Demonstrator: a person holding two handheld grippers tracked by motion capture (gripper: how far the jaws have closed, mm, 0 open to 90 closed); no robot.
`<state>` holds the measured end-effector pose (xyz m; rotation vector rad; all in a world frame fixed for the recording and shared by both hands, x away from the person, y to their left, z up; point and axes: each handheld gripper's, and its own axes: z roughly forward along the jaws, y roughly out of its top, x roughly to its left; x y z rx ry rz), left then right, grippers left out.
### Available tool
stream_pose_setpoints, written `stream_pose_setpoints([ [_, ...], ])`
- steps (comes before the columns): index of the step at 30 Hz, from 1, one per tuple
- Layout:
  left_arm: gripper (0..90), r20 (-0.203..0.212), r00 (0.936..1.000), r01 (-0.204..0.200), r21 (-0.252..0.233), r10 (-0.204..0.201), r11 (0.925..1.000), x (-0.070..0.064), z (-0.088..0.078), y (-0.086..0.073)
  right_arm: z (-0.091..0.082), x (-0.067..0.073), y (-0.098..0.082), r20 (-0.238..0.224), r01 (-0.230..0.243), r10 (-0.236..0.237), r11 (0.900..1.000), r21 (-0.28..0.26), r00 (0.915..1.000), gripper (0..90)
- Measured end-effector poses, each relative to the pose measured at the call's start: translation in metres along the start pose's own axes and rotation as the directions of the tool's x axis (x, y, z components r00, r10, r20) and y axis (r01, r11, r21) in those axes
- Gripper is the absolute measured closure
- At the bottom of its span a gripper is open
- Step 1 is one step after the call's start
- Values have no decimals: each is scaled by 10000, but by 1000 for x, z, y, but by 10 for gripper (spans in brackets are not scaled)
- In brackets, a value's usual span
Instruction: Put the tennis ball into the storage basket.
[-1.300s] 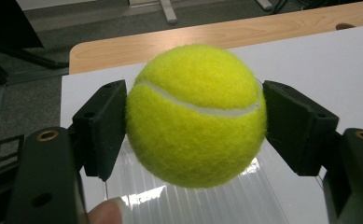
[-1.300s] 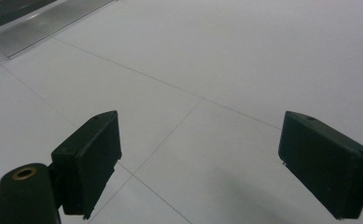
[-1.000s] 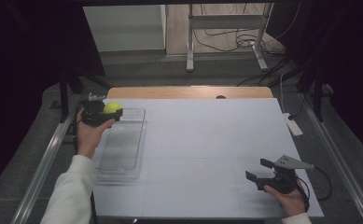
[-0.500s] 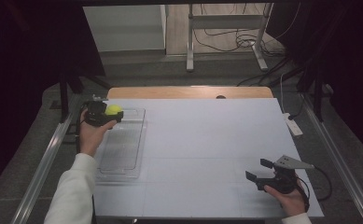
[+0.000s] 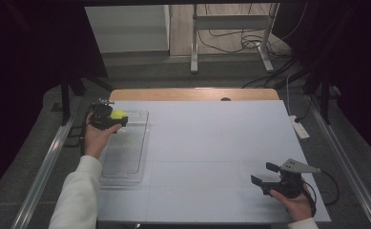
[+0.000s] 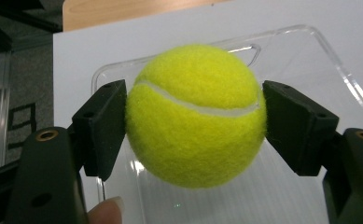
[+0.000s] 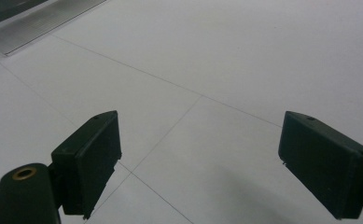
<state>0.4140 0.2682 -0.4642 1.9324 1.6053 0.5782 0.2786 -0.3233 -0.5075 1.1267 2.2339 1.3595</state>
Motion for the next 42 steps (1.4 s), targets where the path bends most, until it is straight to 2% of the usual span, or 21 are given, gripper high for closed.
stream_pose_setpoints([
  [18,261,200,9998,-53,785,38,9969,1,17,-8,0,0,0,7,-5,5,10000,-2,10000,131],
  [42,256,314,9994,-180,1295,140,9914,0,27,-14,1,0,0,51,-21,21,10000,13,10000,133],
])
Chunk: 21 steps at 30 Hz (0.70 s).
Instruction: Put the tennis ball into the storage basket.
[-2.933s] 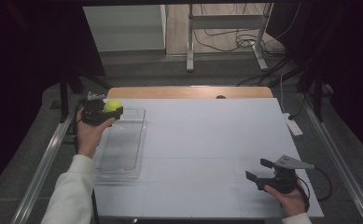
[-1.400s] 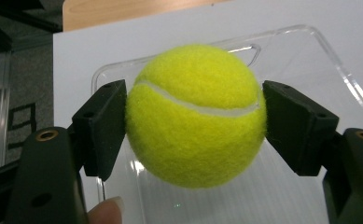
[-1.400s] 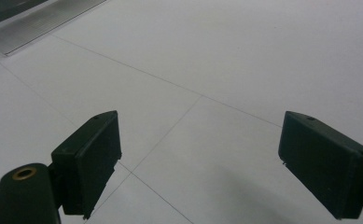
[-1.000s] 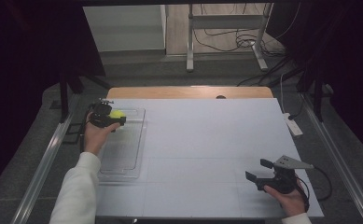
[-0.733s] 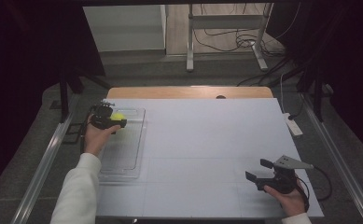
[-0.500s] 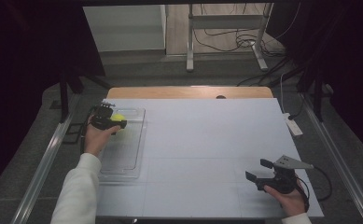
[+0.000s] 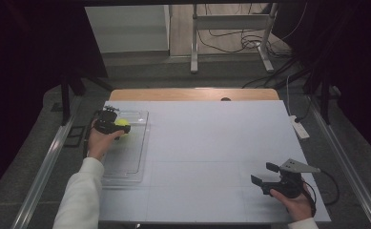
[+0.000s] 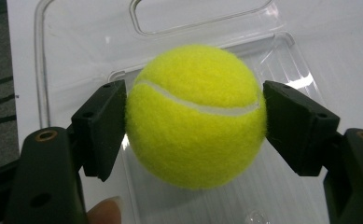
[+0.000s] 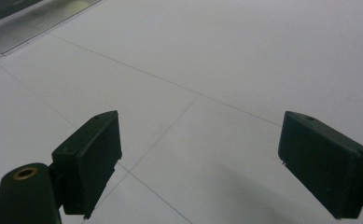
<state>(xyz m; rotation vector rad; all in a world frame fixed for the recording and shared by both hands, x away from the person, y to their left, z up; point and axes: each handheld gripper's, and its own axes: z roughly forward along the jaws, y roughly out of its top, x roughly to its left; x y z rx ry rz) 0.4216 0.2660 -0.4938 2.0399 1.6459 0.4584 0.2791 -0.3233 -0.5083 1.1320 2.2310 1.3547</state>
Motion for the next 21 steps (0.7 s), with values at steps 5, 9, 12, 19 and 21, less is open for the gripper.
stream_pose_setpoints([
  [5,233,108,9999,10,-146,-8,9999,-1,0,0,0,0,0,14,5,-5,10000,5,10000,133],
  [9,210,164,9998,99,-451,-91,9989,0,-5,0,0,0,0,-2,-1,1,10000,-12,10000,134],
  [12,193,207,9998,96,-622,-84,9980,1,-9,0,0,0,0,9,3,-3,10000,-2,10000,133],
  [19,181,316,9995,82,-1087,-48,9940,1,-18,-3,0,0,0,1,-2,2,10000,-10,10000,133],
  [21,181,392,9992,92,-1193,-45,9928,1,-21,-4,0,0,0,6,2,-2,10000,-7,10000,134],
])
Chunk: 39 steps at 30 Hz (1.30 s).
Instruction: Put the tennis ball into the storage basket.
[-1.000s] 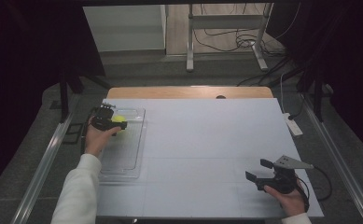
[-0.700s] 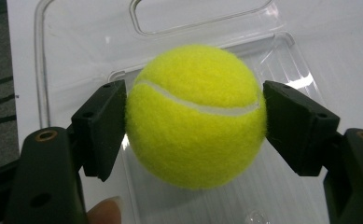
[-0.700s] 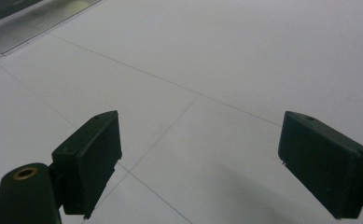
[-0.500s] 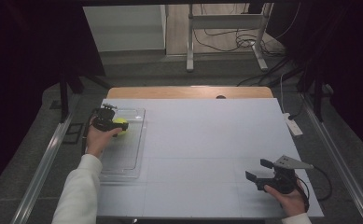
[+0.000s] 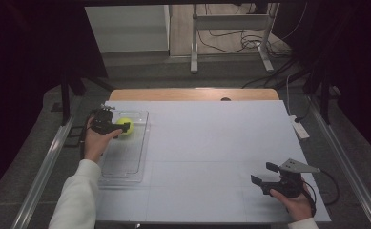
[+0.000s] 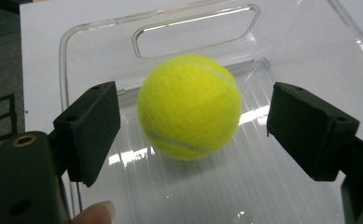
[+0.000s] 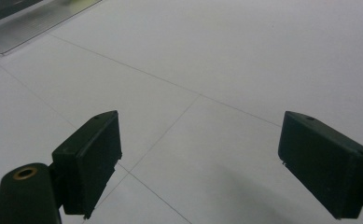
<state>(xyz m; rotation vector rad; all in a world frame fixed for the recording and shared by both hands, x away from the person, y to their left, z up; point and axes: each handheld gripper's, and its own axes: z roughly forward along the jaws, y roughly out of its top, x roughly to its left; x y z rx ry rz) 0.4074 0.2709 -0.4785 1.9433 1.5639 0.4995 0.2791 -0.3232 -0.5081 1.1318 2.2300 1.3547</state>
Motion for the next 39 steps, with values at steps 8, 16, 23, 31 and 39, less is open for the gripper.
stream_pose_setpoints([
  [8,177,283,9994,-168,-384,179,9991,-3,-10,-3,0,-1,0,-11,-17,17,10000,-4,10000,134],
  [16,175,800,9964,-215,-850,284,9961,-7,-21,-6,0,-3,-1,-84,-102,102,9999,-35,9999,134],
  [23,161,1112,9930,-271,-1199,405,9924,-9,-33,-12,-2,-4,-2,-72,-145,144,9999,-79,9999,134],
  [31,139,1735,9836,-210,-1594,490,9870,-14,-47,-24,-1,-1,-1,-54,-36,36,10000,-33,10000,134],
  [39,128,2384,9680,-264,-2125,780,9768,-27,-67,-39,-1,-2,-1,24,-23,23,10000,-8,10000,134],
])
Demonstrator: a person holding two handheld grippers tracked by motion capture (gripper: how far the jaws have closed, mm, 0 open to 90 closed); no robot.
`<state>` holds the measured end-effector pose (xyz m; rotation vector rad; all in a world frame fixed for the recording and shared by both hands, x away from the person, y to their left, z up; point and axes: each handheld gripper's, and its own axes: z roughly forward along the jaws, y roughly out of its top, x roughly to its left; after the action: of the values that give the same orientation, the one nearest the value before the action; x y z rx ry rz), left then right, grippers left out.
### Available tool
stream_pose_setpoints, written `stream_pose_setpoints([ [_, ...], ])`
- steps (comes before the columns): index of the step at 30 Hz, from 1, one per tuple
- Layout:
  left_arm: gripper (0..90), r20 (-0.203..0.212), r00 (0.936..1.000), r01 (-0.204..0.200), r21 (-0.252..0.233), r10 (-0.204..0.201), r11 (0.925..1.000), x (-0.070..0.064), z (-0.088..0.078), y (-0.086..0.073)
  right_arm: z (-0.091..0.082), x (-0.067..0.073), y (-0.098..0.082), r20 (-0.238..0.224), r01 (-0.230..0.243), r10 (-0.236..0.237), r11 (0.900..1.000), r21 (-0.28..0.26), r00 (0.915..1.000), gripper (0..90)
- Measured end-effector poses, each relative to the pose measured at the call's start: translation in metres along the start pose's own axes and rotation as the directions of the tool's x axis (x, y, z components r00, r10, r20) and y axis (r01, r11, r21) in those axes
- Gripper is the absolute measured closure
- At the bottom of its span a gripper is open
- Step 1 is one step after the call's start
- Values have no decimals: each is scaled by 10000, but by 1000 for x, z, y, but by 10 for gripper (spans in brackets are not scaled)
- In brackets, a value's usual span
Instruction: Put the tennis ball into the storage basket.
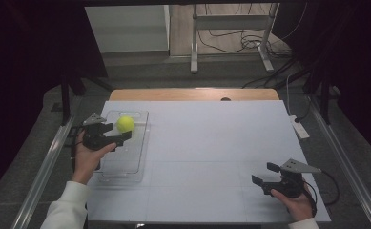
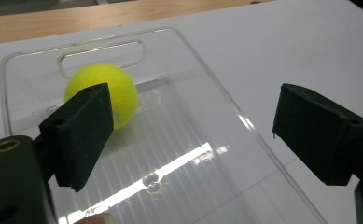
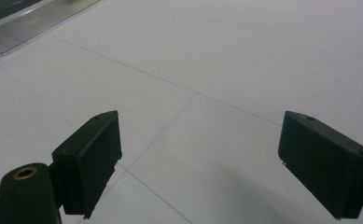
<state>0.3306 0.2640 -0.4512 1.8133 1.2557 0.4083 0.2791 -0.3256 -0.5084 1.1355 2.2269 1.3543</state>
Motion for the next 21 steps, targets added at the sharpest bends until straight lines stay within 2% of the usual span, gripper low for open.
stream_pose_setpoints([
  [9,128,420,9981,-431,-242,441,9988,-23,-12,-15,0,-1,-1,71,-23,23,10000,49,10000,133],
  [14,129,696,9965,-427,-485,461,9979,-34,-19,-27,-1,-1,-1,73,-29,28,10000,50,10000,134],
  [21,129,950,9932,-619,-533,668,9967,-49,-22,-44,0,0,-1,61,3,-4,9999,106,10000,133],
])
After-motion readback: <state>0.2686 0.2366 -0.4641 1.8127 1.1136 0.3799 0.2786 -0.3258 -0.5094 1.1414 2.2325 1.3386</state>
